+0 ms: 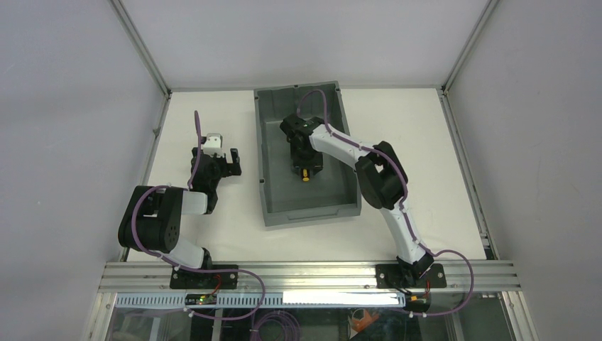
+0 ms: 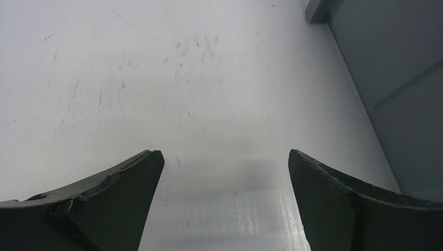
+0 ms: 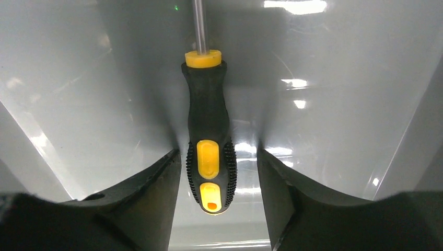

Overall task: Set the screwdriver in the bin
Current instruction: Place the screwdriver in the bin, then reset both arms

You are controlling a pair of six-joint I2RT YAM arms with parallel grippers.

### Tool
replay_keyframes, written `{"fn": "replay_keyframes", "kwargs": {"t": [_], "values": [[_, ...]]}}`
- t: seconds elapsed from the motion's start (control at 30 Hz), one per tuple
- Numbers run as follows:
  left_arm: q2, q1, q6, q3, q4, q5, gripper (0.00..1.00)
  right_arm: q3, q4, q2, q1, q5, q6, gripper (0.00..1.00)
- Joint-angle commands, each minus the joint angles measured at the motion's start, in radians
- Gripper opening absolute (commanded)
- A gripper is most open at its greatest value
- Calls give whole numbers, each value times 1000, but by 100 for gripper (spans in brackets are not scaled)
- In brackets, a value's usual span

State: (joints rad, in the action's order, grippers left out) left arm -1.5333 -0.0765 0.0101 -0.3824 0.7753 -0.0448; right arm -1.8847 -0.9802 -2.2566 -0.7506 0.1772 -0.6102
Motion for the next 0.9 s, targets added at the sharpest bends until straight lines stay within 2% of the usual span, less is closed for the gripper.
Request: {"fn": "replay_keyframes", "kwargs": {"t": [0.0,0.23,0.53,0.87], "values": [[29,10,-7,-1,28,16,99,-45,4,107,-5,23,21,61],[29,11,-8,-1,28,16,99,-62,9,221,-7,31,55,71],[29,11,-8,-1,28,16,99,-124,-18,325,-6,61,117,77],[30,11,-8,-1,28,16,99,-128,-30,483,4,165,220,91]]}}
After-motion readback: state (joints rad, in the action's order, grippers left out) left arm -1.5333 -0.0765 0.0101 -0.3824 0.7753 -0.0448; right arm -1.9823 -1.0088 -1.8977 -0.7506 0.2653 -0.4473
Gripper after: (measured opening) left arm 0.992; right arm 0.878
